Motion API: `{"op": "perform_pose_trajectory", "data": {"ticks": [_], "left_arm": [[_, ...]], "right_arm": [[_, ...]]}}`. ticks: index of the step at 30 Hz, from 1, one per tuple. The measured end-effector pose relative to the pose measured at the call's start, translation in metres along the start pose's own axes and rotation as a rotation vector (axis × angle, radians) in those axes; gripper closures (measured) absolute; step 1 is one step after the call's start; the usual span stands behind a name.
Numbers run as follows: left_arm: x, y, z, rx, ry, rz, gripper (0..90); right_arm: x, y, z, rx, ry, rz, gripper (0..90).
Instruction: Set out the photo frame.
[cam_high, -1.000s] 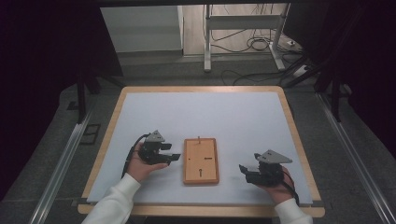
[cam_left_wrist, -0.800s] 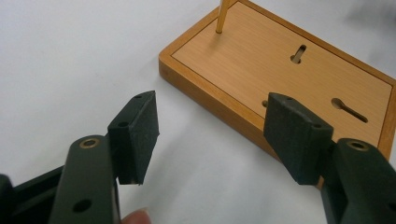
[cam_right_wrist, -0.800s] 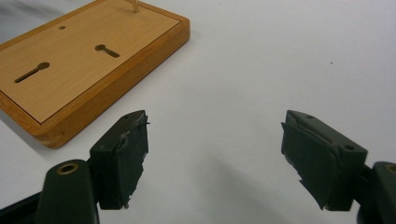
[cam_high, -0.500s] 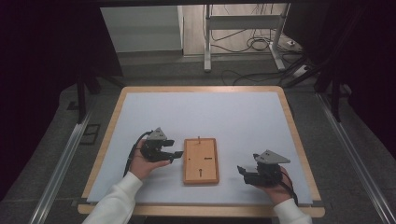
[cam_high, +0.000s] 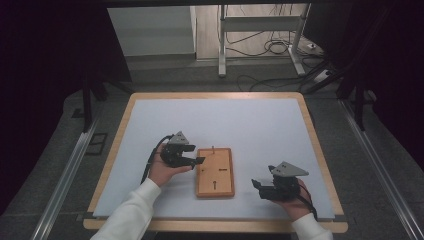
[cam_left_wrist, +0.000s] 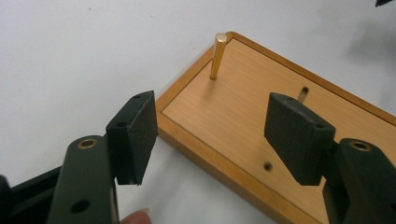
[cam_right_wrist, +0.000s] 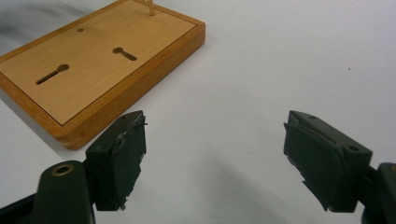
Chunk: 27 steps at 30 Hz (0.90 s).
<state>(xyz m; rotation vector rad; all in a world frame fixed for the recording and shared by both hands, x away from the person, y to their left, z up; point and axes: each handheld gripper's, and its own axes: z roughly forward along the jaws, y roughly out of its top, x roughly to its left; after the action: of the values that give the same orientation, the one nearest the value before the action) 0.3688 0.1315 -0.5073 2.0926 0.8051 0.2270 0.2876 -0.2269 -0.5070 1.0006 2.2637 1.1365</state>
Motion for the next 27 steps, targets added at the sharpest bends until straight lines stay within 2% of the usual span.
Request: {"op": "perform_pose_trajectory", "data": {"ticks": [9, 18, 20, 22, 24, 25, 27], "left_arm": [[0.005, 0.01, 0.014, 0.003, -0.009, -0.002, 34.9], [-0.001, 0.021, 0.035, 0.017, -0.026, 0.026, 38.3], [-0.002, 0.024, 0.041, 0.016, -0.042, 0.04, 41.6], [-0.002, 0.025, 0.044, 0.014, -0.039, 0.052, 46.1], [-0.002, 0.025, 0.046, 0.007, -0.052, 0.047, 54.8], [-0.002, 0.026, 0.046, 0.007, -0.054, 0.059, 57.4], [-0.003, 0.025, 0.048, 0.009, -0.056, 0.056, 62.5]], "right_arm": [[0.003, 0.0, 0.003, 0.01, 0.003, -0.004, 21.6], [0.003, -0.001, 0.004, 0.02, -0.001, -0.001, 21.4], [0.004, -0.001, 0.005, 0.024, 0.0, -0.006, 21.3], [0.004, -0.001, 0.004, 0.022, 0.001, -0.01, 21.2], [0.004, 0.0, 0.004, 0.02, 0.0, -0.012, 21.2], [0.004, 0.0, 0.004, 0.019, -0.001, -0.012, 21.2], [0.004, 0.0, 0.004, 0.019, -0.001, -0.01, 21.2]]}}
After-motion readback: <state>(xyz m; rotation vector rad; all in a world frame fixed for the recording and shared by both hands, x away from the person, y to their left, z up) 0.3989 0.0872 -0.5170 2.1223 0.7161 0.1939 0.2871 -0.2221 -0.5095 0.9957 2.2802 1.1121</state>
